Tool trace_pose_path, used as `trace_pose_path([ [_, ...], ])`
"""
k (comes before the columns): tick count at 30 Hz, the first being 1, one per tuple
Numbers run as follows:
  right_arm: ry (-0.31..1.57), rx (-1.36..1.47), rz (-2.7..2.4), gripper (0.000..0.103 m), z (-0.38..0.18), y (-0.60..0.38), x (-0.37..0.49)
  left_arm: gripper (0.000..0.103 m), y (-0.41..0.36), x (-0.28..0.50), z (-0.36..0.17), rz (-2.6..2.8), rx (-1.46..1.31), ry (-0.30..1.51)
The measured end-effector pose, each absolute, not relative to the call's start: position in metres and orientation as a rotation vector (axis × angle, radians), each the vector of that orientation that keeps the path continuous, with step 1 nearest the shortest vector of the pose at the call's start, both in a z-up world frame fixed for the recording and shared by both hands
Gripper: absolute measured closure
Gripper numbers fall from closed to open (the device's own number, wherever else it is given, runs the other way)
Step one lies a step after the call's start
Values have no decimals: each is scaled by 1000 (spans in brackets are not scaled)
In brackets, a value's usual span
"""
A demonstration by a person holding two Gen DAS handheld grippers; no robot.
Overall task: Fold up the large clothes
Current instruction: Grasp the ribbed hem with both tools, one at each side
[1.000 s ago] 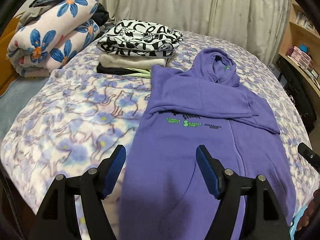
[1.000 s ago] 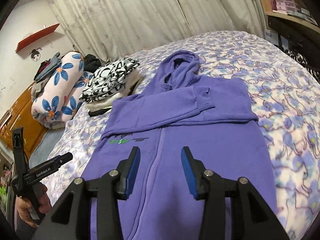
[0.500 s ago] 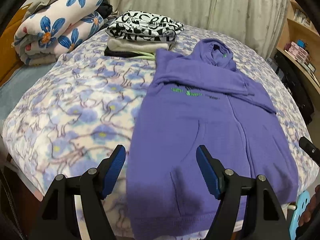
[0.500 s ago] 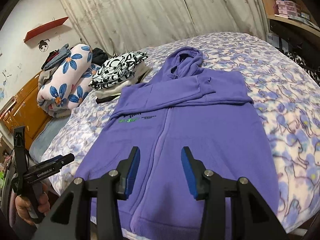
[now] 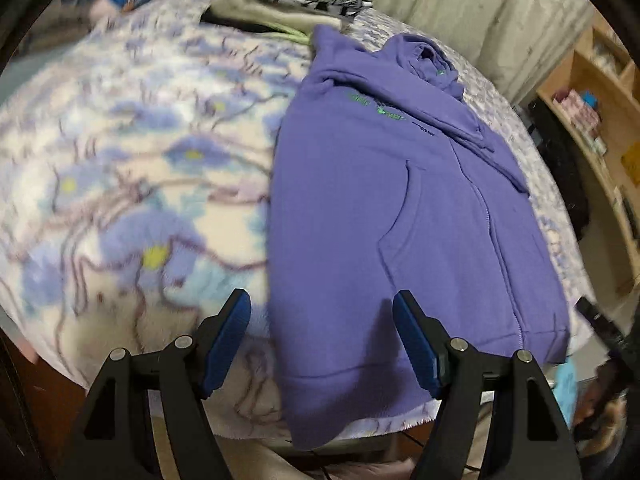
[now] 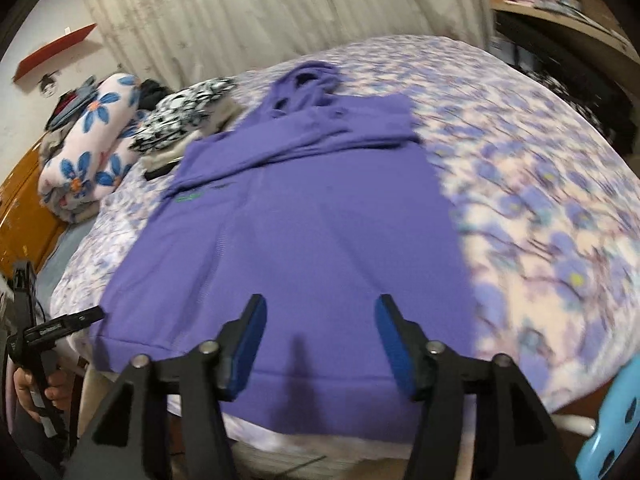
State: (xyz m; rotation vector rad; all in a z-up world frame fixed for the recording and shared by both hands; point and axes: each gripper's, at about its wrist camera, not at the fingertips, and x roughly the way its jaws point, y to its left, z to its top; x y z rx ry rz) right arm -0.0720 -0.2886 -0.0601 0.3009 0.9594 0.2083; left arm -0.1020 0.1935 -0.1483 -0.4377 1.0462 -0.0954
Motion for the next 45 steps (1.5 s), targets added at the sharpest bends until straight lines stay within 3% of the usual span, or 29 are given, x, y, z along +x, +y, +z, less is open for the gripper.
trace_pose_path([
  [7, 1031, 472, 125, 45, -94, -343, -78, 24, 192, -102, -152, -180, -458, 1007],
  [16, 1026, 599, 315, 45, -112, -341, -70, 18, 183, -84, -160, -237, -405, 1033],
  [17, 1029, 589, 365, 45, -111, -338, -69, 21, 183, -84, -159, -249, -404, 1029],
  [18, 1028, 595, 396, 45, -112, -337, -68, 36, 183, -84, -158, -274, -411, 1022],
  [20, 1034, 614, 433, 45, -115, -339, -66, 52, 184, -83, -160, -298, -428, 1028],
  [22, 1051, 648, 443, 51, -125, -343, -63, 52, 187, -82, -163, -307, -452, 1032],
  [24, 1065, 666, 440, 63, -133, -347, -61, 52, 191, -81, -166, -325, -487, 1041],
  [27, 1076, 688, 437, 72, -139, -352, -61, 44, 193, -79, -173, -356, -506, 1058],
  [40, 1086, 644, 462, 71, -140, -345, -53, 34, 173, -74, -170, -362, -438, 1093],
  [43, 1076, 625, 442, 79, -137, -337, -47, 34, 158, -65, -166, -352, -385, 1093],
  [44, 1072, 614, 435, 82, -134, -335, -46, 44, 154, -64, -164, -348, -372, 1089],
  [45, 1065, 589, 427, 85, -129, -331, -45, 69, 150, -63, -161, -348, -368, 1080],
])
